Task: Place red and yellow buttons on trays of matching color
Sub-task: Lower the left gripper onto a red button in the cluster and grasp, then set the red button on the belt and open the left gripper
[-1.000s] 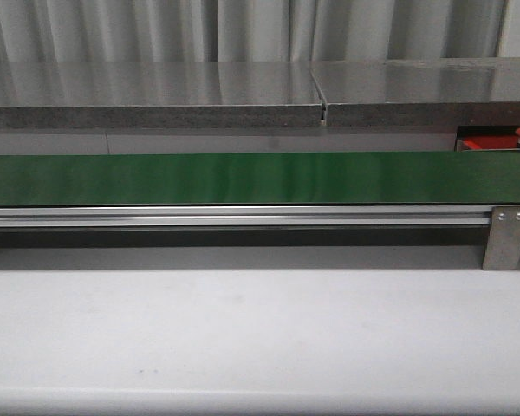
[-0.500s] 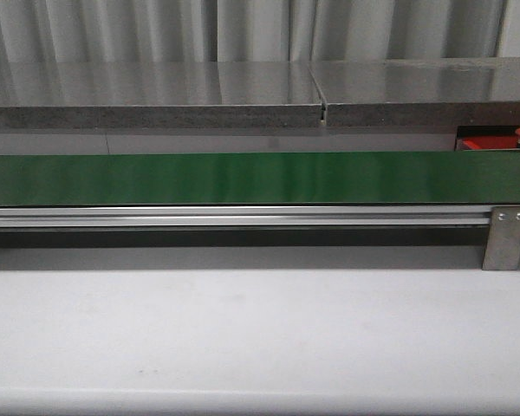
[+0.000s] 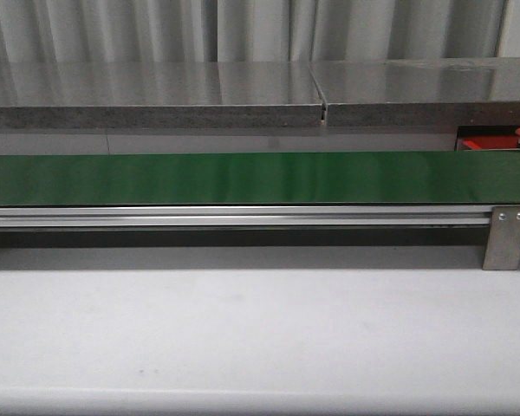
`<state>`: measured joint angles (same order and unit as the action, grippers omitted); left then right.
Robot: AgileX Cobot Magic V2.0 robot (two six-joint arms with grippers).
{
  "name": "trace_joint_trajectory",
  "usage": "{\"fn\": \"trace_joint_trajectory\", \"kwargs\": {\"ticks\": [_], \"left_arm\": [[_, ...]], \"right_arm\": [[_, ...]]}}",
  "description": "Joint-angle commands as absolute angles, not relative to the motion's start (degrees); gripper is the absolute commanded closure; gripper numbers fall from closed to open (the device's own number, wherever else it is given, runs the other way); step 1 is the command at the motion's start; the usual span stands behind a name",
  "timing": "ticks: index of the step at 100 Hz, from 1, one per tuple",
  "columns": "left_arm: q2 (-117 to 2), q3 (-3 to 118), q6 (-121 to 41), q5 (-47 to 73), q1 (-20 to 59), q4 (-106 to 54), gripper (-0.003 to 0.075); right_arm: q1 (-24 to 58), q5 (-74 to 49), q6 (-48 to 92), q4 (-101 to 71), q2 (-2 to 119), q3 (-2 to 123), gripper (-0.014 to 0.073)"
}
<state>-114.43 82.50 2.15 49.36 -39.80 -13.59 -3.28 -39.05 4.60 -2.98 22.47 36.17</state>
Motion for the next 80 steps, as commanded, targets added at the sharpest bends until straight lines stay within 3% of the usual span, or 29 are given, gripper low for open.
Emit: {"fn": "trace_joint_trajectory", "kwargs": {"ticks": [1,27,80], "left_arm": [[-111.53,84.21,2.23,47.62,-39.99,-14.22,0.0484],[-109.49,84.21,0.48,48.87,-39.99,-14.22,0.0491],[-93.58,84.1,-1.91,52.83,-38.6,-17.18,0.0491]], "right_arm": [[-3.34,-35.09,5.24,-2.93,22.66,37.35,0.071],[-3.34,-35.09,5.24,-2.93,22.66,37.35,0.071],[-3.34,-35.09,5.24,-2.93,22.66,37.35,0.071]]}}
